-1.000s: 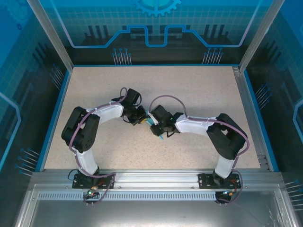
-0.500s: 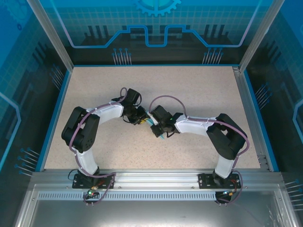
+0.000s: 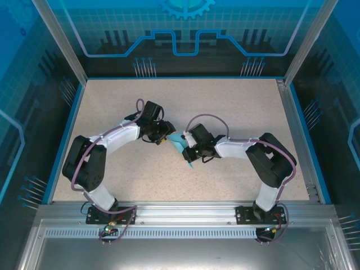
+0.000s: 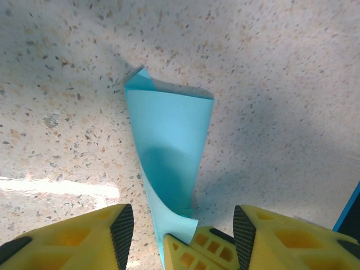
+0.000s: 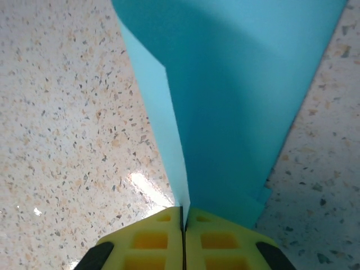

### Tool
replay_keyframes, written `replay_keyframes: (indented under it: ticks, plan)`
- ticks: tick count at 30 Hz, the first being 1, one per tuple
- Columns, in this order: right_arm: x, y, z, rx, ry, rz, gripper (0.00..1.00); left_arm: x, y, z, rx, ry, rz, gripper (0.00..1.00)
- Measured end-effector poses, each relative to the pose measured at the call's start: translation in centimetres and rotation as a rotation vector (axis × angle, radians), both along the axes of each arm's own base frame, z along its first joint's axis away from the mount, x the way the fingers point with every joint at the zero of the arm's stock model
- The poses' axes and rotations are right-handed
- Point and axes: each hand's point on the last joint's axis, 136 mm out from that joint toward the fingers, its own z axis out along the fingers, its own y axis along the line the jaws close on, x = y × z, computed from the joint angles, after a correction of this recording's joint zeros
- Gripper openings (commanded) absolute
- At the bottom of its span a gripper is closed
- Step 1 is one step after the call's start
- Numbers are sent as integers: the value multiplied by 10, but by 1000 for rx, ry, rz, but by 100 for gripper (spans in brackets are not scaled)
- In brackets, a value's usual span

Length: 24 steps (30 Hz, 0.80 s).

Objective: Fold a paper plane with a square sheet of paper (pick it up from the middle)
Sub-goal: Fold the wing for the fifth time at the center of the table.

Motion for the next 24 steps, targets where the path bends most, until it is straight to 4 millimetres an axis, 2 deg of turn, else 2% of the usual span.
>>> replay_keyframes:
  ticks: [7, 11, 17, 24]
  plan:
    - [-1, -7, -3, 123, 74, -36, 7, -6, 5, -5, 14, 8, 7, 52]
    - [-1, -8, 0, 176, 109, -45, 8, -9, 6, -8, 14, 13, 6, 45]
    - [2, -10, 5, 240, 158, -62, 8, -10, -2, -14, -27, -12, -33, 34]
    - [4, -14, -3, 267, 226, -94, 9, -18, -10, -26, -83, -27, -69, 32]
